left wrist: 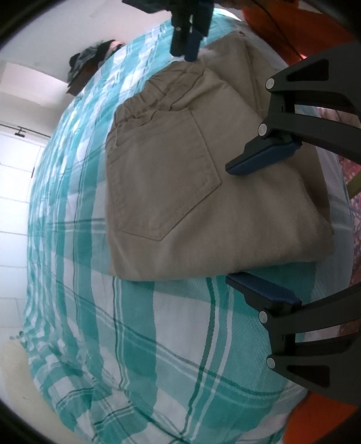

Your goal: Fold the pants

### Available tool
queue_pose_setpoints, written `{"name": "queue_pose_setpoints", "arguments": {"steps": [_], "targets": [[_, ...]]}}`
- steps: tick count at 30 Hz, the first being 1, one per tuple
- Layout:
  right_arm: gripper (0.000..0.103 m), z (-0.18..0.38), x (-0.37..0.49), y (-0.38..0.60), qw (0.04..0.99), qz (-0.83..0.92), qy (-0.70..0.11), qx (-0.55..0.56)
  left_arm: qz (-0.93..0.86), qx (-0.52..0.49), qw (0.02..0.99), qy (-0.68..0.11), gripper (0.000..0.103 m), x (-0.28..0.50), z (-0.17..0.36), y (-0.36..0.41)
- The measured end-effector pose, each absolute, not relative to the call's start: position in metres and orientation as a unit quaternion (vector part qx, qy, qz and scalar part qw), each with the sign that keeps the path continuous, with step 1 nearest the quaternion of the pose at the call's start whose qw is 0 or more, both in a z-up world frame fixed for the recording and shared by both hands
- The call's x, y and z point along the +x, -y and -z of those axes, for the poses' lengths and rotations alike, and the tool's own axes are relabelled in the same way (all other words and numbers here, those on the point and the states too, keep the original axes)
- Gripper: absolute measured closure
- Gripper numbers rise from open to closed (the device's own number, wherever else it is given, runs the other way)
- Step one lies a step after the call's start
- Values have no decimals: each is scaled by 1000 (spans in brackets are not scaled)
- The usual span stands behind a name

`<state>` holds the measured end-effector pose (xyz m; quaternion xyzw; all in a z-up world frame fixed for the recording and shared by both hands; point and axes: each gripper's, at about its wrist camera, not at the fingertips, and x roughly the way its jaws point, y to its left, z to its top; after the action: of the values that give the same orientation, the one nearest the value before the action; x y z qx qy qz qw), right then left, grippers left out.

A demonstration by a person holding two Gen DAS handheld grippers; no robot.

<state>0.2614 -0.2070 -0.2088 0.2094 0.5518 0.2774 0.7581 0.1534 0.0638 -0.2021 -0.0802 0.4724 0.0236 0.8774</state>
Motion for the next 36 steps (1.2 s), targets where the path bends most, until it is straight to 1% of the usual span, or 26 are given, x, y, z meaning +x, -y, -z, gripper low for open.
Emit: {"name": "queue_pose_setpoints", "arguments": {"steps": [1,4,5,7,8,9,10,11,12,13,17,21,24,29,30,32,33,35,36], "targets": [[54,212,263,204,754,-277,-557,212,-24,-80,877,-473,30,154,202,-63],[48,220,271,191,746,-278,-566,213,-26,-75,878,-472,30,153,203,-61],[40,220,274,186,747,-278,-565,210,-26,-76,878,-472,30,153,203,-61],[36,223,282,172,749,-270,-573,195,-25,-78,877,-473,30,153,203,-62],[42,227,287,163,750,-262,-580,180,-24,-80,877,-473,30,153,202,-63],[52,228,289,158,752,-256,-585,162,-25,-87,877,-472,30,153,198,-67],[59,228,291,151,757,-250,-590,128,-28,-94,879,-467,30,151,193,-72],[72,224,290,146,761,-255,-585,112,-33,-111,885,-452,30,148,184,-82],[77,216,287,145,763,-267,-577,116,-38,-129,889,-438,29,144,177,-92],[78,205,285,147,766,-277,-568,123,-42,-153,892,-423,29,139,170,-106],[79,148,270,162,782,-311,-513,169,-75,-207,894,-391,29,125,158,-147],[79,124,253,191,793,-307,-490,191,-80,-231,888,-388,29,122,159,-158],[79,138,239,221,798,-276,-493,209,-67,-204,892,-397,29,125,159,-144],[79,212,229,258,784,-205,-540,226,-30,-145,889,-434,29,127,160,-120],[78,221,229,261,781,-201,-540,241,-18,-130,888,-440,25,125,158,-115],[73,223,226,263,783,-200,-531,254,-4,-111,890,-441,20,120,155,-108],[72,221,227,262,786,-201,-530,248,4,-101,892,-441,19,117,153,-105],[62,215,227,262,787,-201,-536,231,33,-83,894,-440,19,108,148,-96],[61,210,228,264,789,-200,-537,220,48,-70,895,-437,17,103,145,-92]]}}
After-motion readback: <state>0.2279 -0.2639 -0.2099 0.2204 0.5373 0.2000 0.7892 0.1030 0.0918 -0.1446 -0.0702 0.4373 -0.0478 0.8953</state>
